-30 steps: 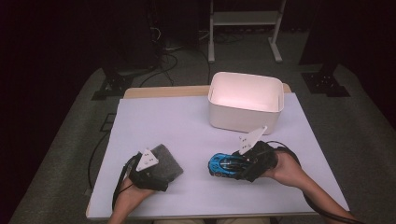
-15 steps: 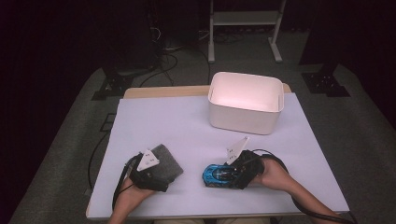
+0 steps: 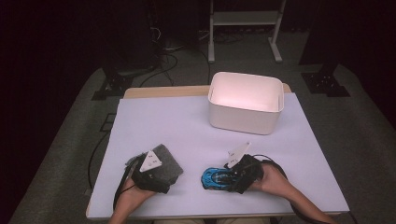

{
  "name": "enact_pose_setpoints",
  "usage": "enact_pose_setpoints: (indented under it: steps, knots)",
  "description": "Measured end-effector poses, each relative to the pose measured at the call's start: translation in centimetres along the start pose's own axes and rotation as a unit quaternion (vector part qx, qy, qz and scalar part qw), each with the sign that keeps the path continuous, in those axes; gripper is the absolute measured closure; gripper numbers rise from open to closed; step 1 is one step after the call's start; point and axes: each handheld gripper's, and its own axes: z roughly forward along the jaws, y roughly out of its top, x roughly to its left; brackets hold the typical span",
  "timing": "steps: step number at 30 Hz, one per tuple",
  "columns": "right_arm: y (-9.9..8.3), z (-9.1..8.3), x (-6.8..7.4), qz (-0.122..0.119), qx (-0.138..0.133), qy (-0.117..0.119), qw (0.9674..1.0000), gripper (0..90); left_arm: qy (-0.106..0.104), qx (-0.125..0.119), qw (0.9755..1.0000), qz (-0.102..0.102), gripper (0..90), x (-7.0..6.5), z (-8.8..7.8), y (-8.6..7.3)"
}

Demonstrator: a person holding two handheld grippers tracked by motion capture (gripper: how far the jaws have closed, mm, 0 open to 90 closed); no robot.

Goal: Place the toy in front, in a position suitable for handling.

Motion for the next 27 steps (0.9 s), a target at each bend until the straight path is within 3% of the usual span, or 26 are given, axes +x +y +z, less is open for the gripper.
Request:
enact_pose_setpoints:
  steps: [6,11,17,27]
  knots:
    - [-1.3,-2.4,0.5,0.014,-0.032,-0.023,0.9991,15.7,-0.007,0.005,0.9999,0.01,12.5,-0.1,0.1,0.0]
    - [-2.8,-3.7,0.6,0.022,-0.052,-0.026,0.9981,15.7,-0.014,0.009,0.9998,0.008,14.6,-0.1,0.3,0.1]
    - [-4.3,-3.5,0.5,0.032,-0.045,-0.023,0.9982,15.2,-0.021,0.019,0.9994,0.018,25.2,0.1,0.8,0.3]
    - [-5.1,-2.5,0.4,0.035,-0.034,-0.014,0.9987,15.2,-0.027,0.043,0.9982,0.033,42.1,0.7,1.3,0.1]
